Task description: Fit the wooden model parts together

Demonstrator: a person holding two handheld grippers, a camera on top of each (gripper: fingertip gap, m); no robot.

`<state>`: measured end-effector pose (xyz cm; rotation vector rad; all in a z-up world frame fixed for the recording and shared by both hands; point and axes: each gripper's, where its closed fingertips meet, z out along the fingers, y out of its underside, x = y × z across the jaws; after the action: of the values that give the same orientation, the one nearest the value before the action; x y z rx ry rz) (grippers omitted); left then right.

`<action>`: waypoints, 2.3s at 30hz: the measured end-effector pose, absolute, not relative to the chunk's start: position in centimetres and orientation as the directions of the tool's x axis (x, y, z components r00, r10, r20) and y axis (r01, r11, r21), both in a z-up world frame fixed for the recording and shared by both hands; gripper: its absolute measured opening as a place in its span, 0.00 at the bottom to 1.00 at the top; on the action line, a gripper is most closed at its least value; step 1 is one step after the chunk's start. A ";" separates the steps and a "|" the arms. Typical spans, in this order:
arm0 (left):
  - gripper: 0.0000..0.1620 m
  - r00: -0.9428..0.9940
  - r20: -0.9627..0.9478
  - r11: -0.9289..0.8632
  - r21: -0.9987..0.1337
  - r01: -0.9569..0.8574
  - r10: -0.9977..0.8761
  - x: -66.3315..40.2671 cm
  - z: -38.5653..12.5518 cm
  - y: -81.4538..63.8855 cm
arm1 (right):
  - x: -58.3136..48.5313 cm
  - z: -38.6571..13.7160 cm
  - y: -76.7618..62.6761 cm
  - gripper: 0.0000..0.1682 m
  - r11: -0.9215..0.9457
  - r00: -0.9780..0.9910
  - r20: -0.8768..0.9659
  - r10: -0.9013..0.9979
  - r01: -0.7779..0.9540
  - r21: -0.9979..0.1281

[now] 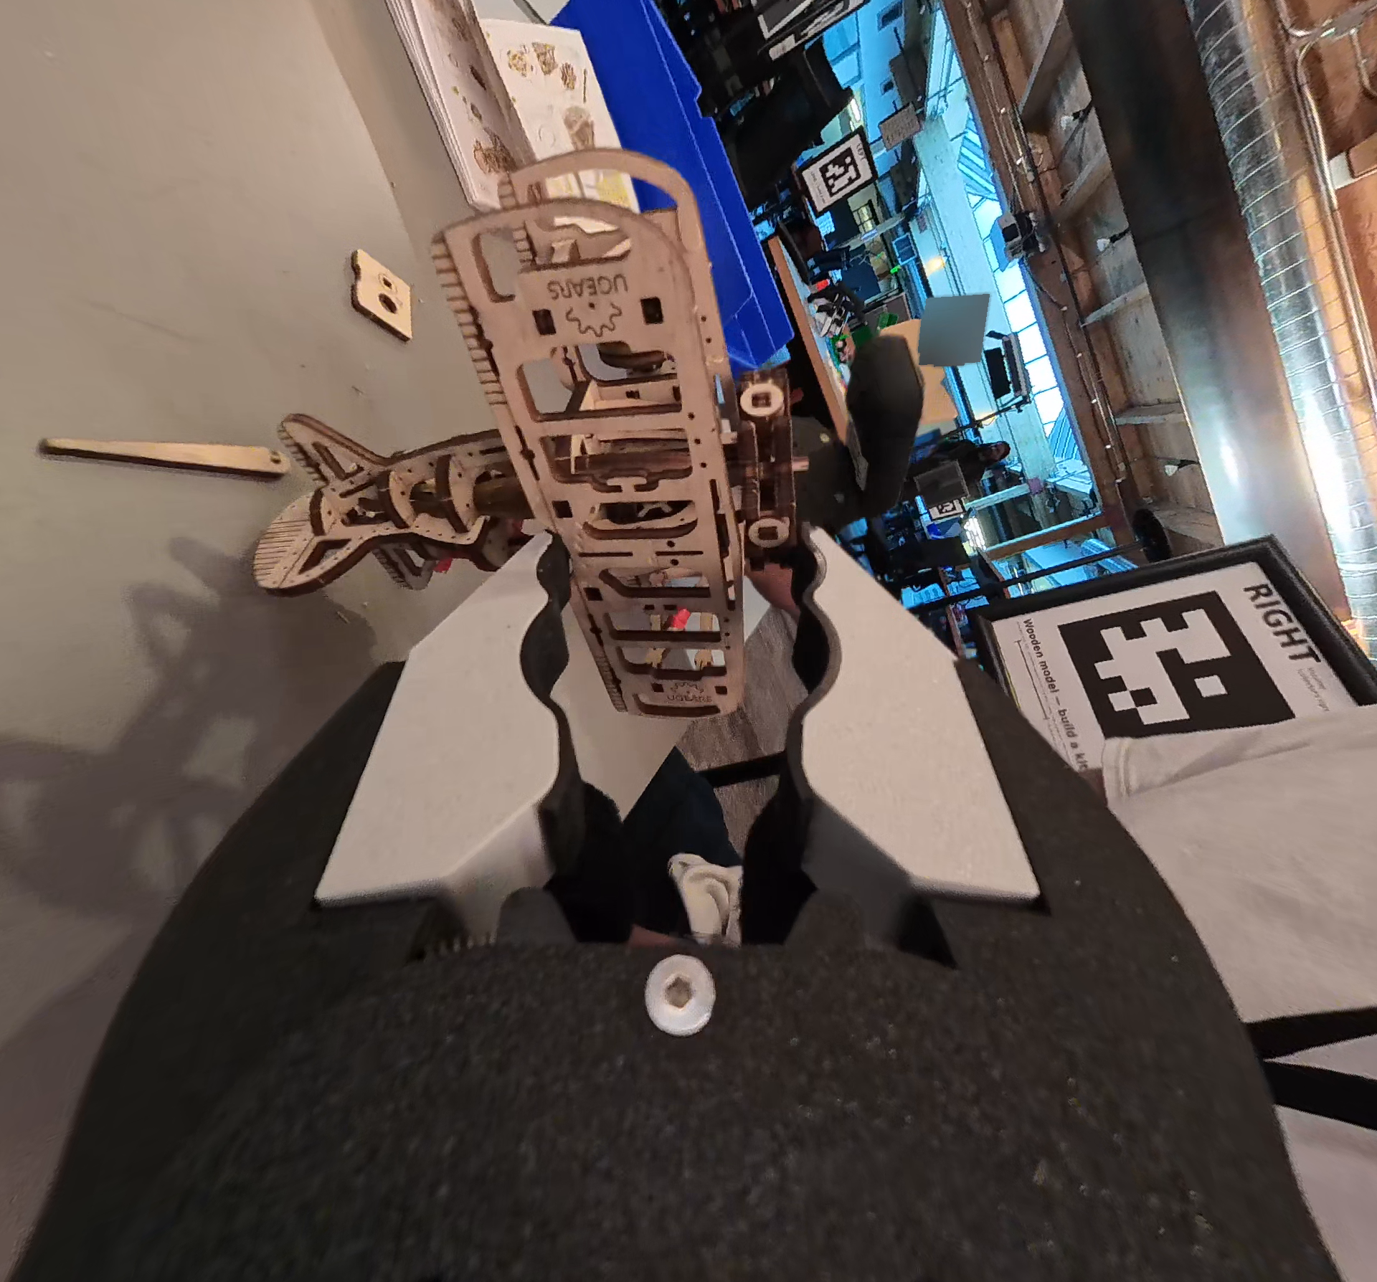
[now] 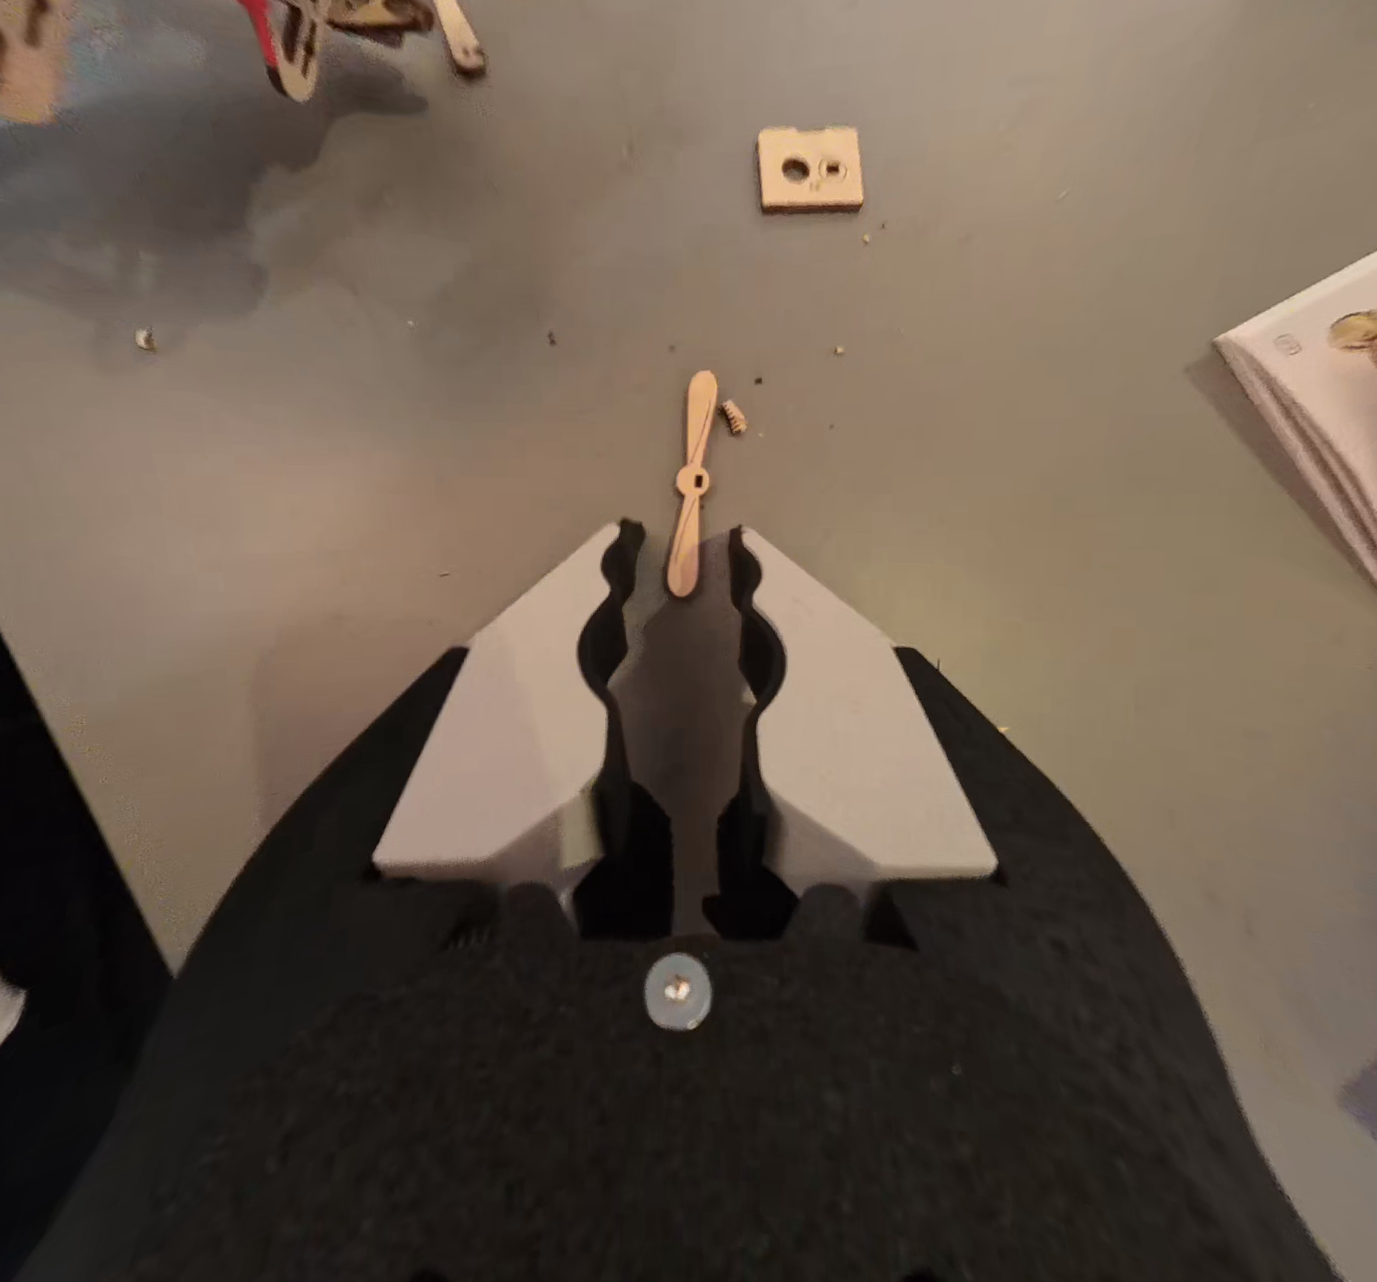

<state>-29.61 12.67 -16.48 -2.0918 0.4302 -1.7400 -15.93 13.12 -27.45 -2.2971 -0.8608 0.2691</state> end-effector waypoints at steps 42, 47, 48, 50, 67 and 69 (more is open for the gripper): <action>0.35 0.038 0.962 -0.962 -0.270 -0.032 -0.271 -28.7 -15.8 9.9 | -28.4 -13.0 11.4 0.05 0.142 -0.085 0.161 0.983 0.910 -0.391; 0.35 -0.001 0.971 -0.971 -0.238 -0.019 -0.238 -28.5 -15.2 9.9 | -28.5 -12.4 11.1 0.07 0.143 -0.091 0.145 0.985 0.905 -0.401; 0.35 -0.008 0.972 -0.972 -0.233 -0.019 -0.233 -28.5 -15.1 9.9 | -28.5 -12.3 11.0 0.08 0.138 -0.090 0.134 0.987 0.901 -0.411; 0.35 -0.012 0.973 -0.973 -0.230 -0.015 -0.230 -28.5 -15.0 9.9 | -28.8 -11.6 11.0 0.11 0.116 -0.067 0.123 0.990 0.884 -0.452; 0.35 0.097 0.942 -0.946 -0.323 -0.007 -0.322 -28.0 -15.6 9.8 | -27.5 -12.3 12.0 0.27 -0.805 0.413 -0.705 0.577 0.143 -0.576; 0.35 0.100 0.943 -0.947 -0.320 -0.006 -0.319 -27.9 -15.7 9.8 | -27.6 -12.6 12.0 0.25 -0.807 0.420 -0.703 0.574 0.147 -0.571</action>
<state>-27.88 9.78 -15.65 -2.1414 0.3244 -1.9355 -27.59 11.96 -12.64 -2.2542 -0.6127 1.3599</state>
